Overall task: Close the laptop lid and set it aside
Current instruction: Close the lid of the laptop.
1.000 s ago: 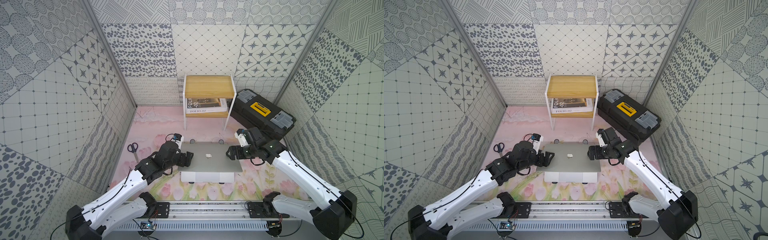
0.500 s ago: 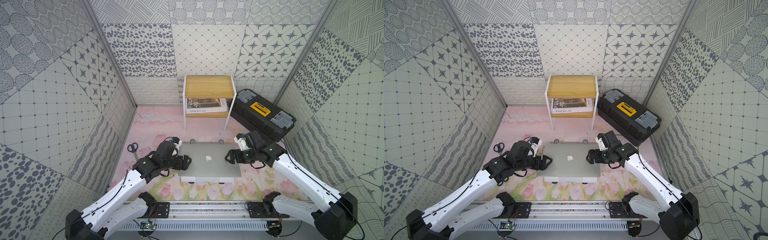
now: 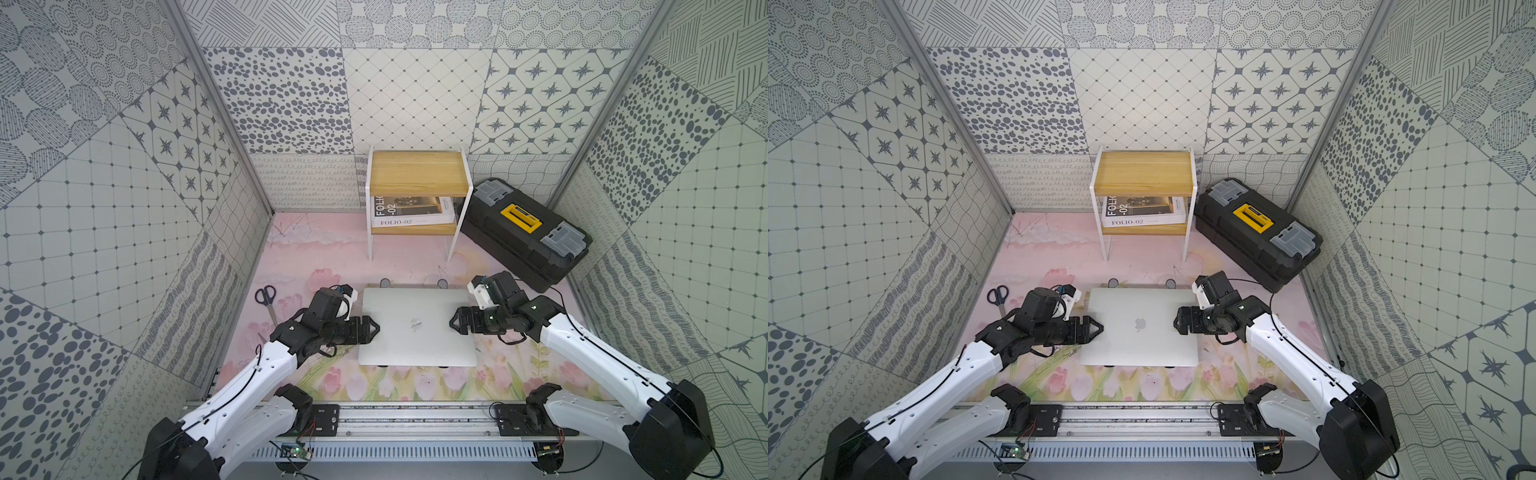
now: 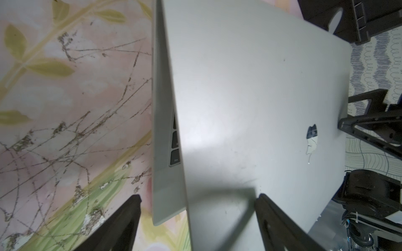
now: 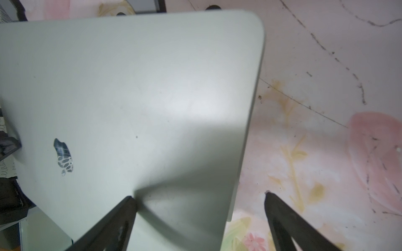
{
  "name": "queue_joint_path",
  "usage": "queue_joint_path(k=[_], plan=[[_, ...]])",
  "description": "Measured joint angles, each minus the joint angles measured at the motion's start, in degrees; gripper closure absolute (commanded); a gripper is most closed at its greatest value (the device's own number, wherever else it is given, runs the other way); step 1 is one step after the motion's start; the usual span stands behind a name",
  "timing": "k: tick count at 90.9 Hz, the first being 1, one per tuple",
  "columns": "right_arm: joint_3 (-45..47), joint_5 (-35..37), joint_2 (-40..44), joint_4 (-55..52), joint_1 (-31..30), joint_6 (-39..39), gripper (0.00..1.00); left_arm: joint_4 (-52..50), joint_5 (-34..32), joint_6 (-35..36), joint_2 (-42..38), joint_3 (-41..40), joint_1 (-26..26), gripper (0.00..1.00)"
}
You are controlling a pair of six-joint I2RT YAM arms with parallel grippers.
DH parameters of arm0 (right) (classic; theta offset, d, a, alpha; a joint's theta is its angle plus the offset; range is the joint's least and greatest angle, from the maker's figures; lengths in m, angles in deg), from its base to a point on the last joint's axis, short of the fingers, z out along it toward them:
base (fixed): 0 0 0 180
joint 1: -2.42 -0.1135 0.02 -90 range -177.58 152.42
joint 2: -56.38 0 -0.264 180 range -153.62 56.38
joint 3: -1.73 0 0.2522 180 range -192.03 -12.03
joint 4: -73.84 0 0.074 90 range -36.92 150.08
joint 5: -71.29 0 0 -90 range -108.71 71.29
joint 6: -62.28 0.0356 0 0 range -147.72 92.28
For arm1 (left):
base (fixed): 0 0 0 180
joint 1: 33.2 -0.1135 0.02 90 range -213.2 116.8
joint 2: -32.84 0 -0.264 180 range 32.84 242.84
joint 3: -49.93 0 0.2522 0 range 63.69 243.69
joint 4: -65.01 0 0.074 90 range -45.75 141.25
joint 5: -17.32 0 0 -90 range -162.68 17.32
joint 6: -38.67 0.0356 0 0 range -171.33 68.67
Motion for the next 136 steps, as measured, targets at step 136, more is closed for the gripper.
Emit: queue_joint_path(k=[136], plan=[[14.5, -12.4, 0.0, 22.9, 6.9, 0.0, 0.27, 21.4, 9.6, -3.9, 9.9, -9.7, -7.5, 0.33]])
